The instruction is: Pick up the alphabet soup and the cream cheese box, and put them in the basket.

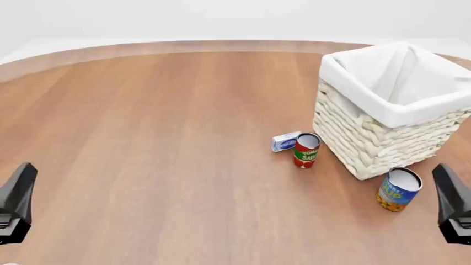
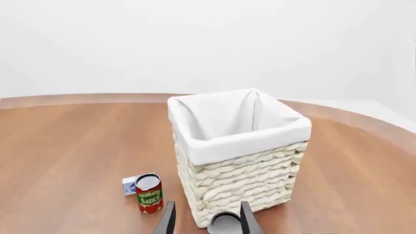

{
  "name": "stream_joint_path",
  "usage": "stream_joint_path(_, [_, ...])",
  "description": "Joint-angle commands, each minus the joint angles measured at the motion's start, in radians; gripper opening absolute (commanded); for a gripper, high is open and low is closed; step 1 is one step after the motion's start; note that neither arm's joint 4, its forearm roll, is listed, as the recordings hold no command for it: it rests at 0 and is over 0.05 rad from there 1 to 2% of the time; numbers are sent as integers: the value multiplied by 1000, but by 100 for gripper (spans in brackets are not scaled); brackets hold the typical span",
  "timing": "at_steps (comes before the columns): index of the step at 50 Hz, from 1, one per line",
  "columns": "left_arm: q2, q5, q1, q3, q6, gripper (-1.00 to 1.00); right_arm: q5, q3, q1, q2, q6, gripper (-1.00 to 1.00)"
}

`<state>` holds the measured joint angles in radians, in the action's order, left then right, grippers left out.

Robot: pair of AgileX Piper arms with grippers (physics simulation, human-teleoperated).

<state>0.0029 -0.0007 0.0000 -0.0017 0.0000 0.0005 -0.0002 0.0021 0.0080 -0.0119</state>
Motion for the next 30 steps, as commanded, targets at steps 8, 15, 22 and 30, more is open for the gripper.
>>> stream_joint_path(8, [5,-1,0,-3,0,100,11,-36,11,64,-35,100])
stream_joint_path(15, [5,-1,0,-3,0,100,43,-104,5,144,-68,100])
stream_joint_path(22, [5,-1,0,-3,0,100,-18,-173,13,347,-103,100])
stream_joint_path(30, [5,-1,0,-3,0,100,-11,-247,59,432,-171,100])
